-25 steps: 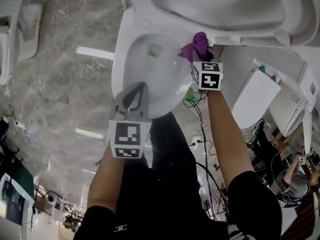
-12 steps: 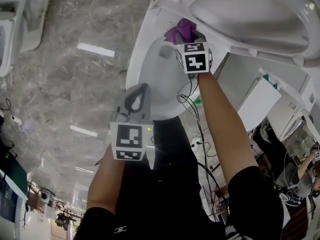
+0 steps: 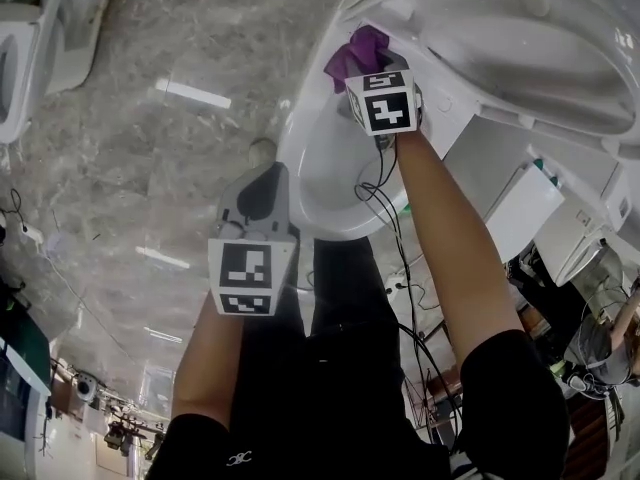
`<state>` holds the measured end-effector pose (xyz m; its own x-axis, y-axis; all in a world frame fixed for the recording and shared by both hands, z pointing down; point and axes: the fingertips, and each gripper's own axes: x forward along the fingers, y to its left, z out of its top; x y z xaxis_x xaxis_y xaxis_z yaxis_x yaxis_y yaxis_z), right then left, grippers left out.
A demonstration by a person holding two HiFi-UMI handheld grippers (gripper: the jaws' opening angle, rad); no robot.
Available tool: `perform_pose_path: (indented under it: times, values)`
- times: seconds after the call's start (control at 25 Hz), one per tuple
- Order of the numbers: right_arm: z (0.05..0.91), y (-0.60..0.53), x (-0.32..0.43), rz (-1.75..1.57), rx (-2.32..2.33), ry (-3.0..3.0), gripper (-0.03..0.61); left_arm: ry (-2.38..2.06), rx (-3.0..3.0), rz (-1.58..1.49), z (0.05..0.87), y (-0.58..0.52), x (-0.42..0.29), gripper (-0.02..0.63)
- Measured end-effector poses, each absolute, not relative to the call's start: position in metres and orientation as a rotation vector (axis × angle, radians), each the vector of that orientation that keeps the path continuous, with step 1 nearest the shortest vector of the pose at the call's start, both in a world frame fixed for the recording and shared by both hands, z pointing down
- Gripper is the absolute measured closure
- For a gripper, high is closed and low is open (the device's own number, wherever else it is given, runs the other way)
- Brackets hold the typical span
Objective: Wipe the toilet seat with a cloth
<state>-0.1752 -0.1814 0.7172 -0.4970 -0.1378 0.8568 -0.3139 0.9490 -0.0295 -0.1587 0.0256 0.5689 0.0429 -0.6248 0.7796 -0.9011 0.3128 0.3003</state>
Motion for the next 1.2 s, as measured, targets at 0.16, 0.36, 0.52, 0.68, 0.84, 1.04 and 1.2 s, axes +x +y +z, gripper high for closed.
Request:
perform_pose_path:
  times: [0.16, 0.36, 0.52, 0.68, 0.84, 1.04, 1.2]
  values:
    - [0.715, -0.173, -0.194, 0.246, 0.334, -2.098, 0.482, -1.666, 1.411, 0.393, 0.567, 0.028, -0.168, 0.609]
    - [0.717, -0.160, -0.218, 0.345, 0.356, -2.088, 0.482, -1.653, 1.428, 0.404, 0.563, 0.026, -0.171, 0.609]
    - [0.726, -0.174, -0.220, 0.856, 0.661, -1.960, 0.482, -1.643, 1.448, 0.415, 0.561, 0.025, -0.172, 0.609]
    - [0.730, -0.182, -0.221, 1.077, 0.860, -1.853, 0.482, -1.641, 1.458, 0.426, 0.559, 0.025, -0.176, 0.609]
    - [0.729, -0.177, -0.220, 0.985, 0.866, -1.890, 0.482, -1.642, 1.462, 0.432, 0.559, 0.031, -0.179, 0.609]
    - [0.730, -0.152, -0.207, 1.016, 0.729, -1.886, 0.482, -1.634, 1.450, 0.427, 0.563, 0.037, -0.174, 0.609]
    - [0.730, -0.132, -0.190, 1.053, 0.659, -1.885, 0.482, -1.626, 1.461, 0.428, 0.560, 0.035, -0.161, 0.609]
